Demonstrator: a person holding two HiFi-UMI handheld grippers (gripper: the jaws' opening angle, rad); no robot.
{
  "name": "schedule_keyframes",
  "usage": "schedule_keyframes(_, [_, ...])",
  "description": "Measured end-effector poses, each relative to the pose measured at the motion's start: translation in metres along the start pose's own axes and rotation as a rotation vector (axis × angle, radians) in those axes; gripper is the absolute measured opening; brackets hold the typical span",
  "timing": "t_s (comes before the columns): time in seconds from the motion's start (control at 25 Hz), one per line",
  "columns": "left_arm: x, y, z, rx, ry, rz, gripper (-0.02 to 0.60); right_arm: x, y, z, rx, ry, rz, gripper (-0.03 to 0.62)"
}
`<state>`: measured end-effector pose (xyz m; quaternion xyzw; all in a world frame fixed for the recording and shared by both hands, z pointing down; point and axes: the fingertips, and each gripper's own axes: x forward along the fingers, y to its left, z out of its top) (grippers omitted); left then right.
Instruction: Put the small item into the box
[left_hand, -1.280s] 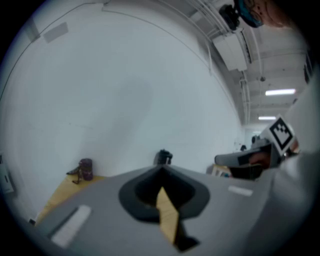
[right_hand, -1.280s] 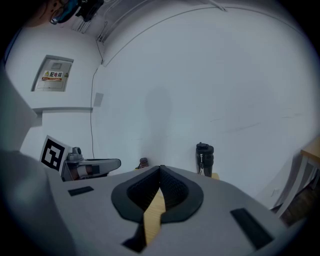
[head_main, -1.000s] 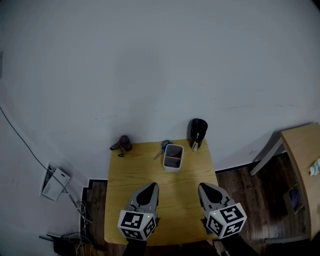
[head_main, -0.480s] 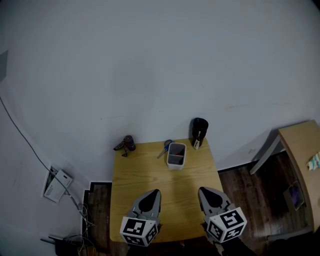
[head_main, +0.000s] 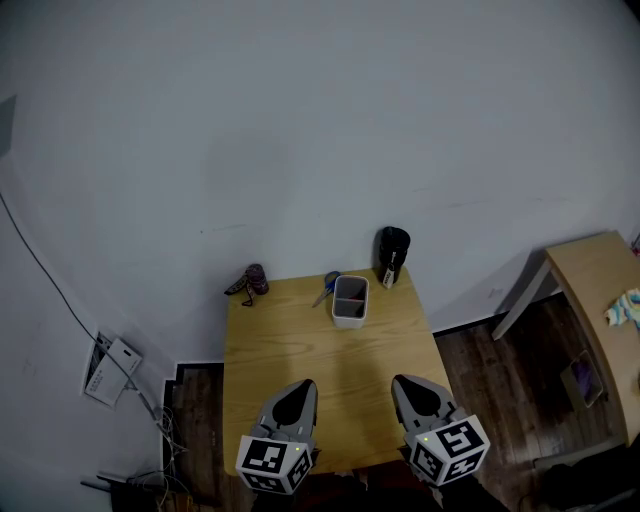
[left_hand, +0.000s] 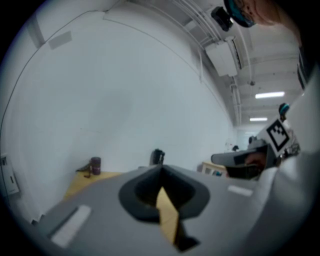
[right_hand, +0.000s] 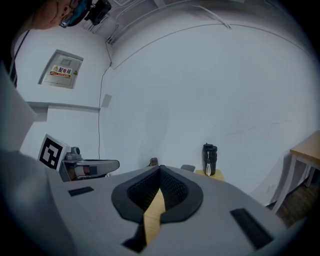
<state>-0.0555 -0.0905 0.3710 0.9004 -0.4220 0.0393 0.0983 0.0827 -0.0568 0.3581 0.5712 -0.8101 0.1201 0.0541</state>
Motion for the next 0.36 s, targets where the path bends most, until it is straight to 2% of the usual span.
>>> schedule_keyframes(0.36, [-0.023,0.016,0.002,-0.011,-0.028,0.032,0.003,-0.012,0.015,-0.004,-0.013,-0.018,-0.003,0.008])
